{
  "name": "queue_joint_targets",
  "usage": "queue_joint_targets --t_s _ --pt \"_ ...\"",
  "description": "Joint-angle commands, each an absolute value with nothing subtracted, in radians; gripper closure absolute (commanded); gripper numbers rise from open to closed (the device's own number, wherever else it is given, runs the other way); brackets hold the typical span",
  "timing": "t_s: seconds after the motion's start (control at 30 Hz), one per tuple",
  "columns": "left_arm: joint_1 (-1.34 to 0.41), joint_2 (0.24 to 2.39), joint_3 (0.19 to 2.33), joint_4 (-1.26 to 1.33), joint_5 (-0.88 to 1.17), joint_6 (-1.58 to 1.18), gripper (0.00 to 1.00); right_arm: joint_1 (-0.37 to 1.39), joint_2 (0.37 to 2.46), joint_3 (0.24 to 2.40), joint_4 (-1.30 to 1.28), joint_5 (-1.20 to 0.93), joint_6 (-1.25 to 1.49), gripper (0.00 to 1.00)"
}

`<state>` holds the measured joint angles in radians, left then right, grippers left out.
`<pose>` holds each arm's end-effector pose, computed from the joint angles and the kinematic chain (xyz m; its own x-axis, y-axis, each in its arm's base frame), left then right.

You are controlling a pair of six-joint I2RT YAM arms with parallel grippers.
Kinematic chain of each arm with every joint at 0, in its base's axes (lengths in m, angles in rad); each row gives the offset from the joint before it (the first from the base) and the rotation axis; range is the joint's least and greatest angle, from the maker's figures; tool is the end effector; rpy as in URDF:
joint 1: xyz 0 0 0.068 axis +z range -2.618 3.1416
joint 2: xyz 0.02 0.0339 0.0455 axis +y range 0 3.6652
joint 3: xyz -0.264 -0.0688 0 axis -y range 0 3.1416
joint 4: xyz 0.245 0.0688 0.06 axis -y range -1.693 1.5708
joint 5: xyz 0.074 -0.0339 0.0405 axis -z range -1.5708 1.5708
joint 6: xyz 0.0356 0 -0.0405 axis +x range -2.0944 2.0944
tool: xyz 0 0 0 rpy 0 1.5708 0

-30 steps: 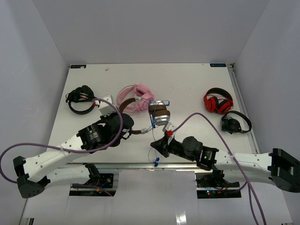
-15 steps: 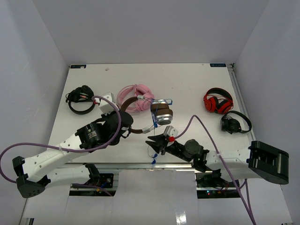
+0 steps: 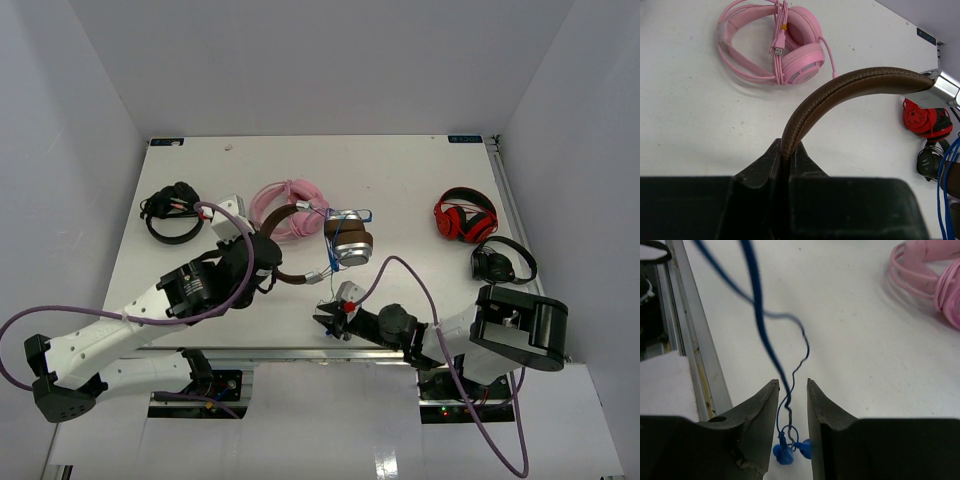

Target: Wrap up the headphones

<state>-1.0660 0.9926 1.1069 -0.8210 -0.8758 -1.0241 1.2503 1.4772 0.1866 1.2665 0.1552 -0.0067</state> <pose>0.1138 -0.1495 0.3593 -0.4008 -0.4058 -0.8214 -0.1237 0.9123 -0.3904 0.0776 0.2164 0.1549 -0.0016 -0.0259 -0.9997 -0.8890 0.4578 -0.0104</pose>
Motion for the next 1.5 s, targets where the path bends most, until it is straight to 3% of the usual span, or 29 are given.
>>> queue_joint_targets --t_s 0.0,0.33,0.63,0.7,1.13,1.2,1.3,1.47 --pt "-1.065 0.942 1.157 -0.752 -0.877 -1.04 1.0 1.247 1.576 0.167 1.774 0.17 -0.011 0.64" --pt "-1.065 0.931 1.164 -0.739 -0.865 -1.028 1.0 1.238 1.737 0.189 1.872 0.174 -0.008 0.67" --pt "-1.065 0.871 1.143 -0.718 -0.832 -1.006 1.0 1.233 1.736 0.167 1.887 0.213 0.025 0.89" --pt "-1.065 0.846 1.13 -0.694 -0.796 -0.951 1.0 1.231 1.708 0.137 1.887 0.231 0.026 0.92" --pt "-1.065 0.61 1.068 -0.602 -0.343 -0.602 1.0 1.171 1.467 0.003 1.871 0.282 0.006 0.92" --pt "-1.065 0.641 1.084 -0.629 -0.245 -0.551 1.0 1.161 1.392 -0.032 1.836 0.281 0.005 0.92" --pt "-1.065 0.678 1.085 -0.671 -0.155 -0.446 1.0 1.113 1.246 0.032 1.584 0.251 0.005 0.92" --pt "-1.065 0.729 1.056 -0.73 -0.199 -0.358 1.0 1.029 0.926 0.161 1.113 0.2 0.005 0.92"
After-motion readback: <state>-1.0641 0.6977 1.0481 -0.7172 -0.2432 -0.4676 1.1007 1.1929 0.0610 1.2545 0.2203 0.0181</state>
